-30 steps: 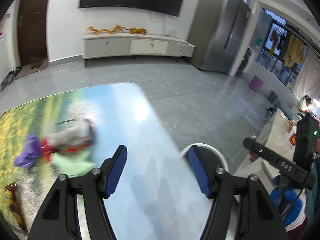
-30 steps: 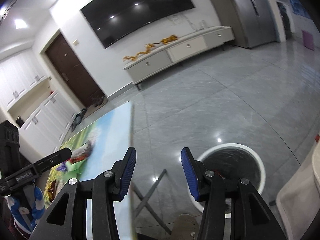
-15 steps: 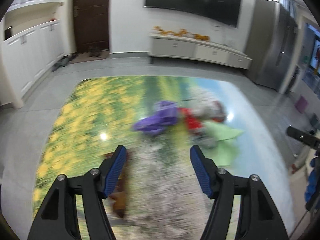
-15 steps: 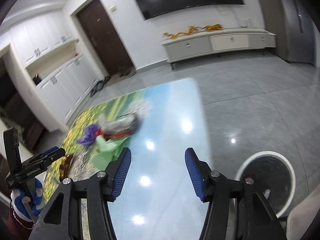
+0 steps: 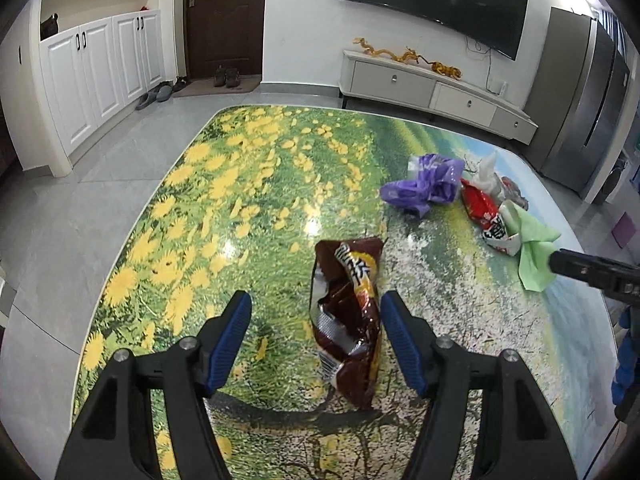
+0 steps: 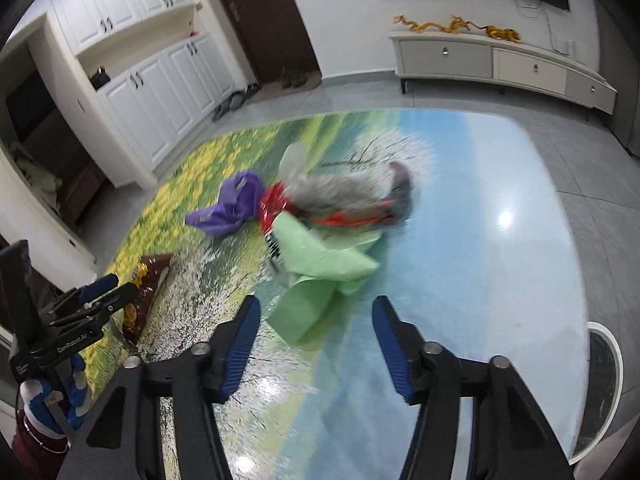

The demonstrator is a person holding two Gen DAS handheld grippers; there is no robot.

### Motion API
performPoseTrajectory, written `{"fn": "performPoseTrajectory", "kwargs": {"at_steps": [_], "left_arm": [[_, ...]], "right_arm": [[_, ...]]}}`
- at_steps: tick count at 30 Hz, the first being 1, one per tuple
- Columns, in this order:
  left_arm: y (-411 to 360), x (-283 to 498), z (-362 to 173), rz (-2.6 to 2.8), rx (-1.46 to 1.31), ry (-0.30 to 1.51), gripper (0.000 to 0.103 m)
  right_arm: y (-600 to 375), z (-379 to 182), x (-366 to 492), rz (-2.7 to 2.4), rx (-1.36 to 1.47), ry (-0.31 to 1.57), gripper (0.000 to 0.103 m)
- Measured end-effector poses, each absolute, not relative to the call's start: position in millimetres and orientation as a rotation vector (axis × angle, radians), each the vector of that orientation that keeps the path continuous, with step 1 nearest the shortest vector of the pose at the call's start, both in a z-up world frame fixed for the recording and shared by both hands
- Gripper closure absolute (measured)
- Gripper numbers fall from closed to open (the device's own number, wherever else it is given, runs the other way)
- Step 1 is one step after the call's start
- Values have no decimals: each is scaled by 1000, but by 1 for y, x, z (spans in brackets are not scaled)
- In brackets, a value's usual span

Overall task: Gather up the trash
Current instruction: 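Grasp the brown chip bag with the left tool while the right tool grasps the green paper, then carry the brown chip bag and green paper over the bin with both tools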

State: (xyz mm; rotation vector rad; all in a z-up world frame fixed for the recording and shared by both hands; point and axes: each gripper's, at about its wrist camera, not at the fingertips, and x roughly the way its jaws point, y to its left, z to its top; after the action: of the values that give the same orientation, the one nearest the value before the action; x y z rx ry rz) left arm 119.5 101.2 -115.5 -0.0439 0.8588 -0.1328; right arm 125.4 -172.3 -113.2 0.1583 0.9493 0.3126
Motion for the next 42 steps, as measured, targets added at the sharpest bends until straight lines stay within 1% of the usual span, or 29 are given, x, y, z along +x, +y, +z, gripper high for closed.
{"fn": "performPoseTrajectory", "kwargs": {"at_steps": [2,5,6,8,9,10,11,12,13,16,19,30,42], "left_arm": [[102,120,-119,-142,-49,866,38],[100,121,-122,-146,-46,872,39],[100,121,-122,-148,-48,873,42],[100,122,-123,-154,-53,879,48],[99,122,-124,-156,-53,882,55],[98,123,-125,-160,-53,888,61],[98,124,-125,-163,-55,894,64],[97,125,-126,-166,-57,899,68],[97,124,-127,-168,-58,899,69],[96,123,-126,-174,-66,896,75],[97,120,-124,-177,-92,894,77],[88,105,-98,-231,-178,873,80],[35,99,-74,-333,-165,856,81]], "right_arm": [[-167,-117,130,294,147,966,63],[-166,-125,137,258,158,982,70],[-165,-127,139,251,161,986,71],[-169,-132,142,243,180,998,81],[-171,-133,142,241,188,994,84],[-172,-133,142,237,192,992,89],[-174,-134,142,241,204,989,94],[-177,-134,142,250,218,987,96],[-179,-135,141,254,229,985,97],[-190,-135,134,290,291,967,98],[-200,-134,127,327,347,952,98],[-242,-119,92,387,488,882,98],[-303,-104,50,325,528,783,98]]}}
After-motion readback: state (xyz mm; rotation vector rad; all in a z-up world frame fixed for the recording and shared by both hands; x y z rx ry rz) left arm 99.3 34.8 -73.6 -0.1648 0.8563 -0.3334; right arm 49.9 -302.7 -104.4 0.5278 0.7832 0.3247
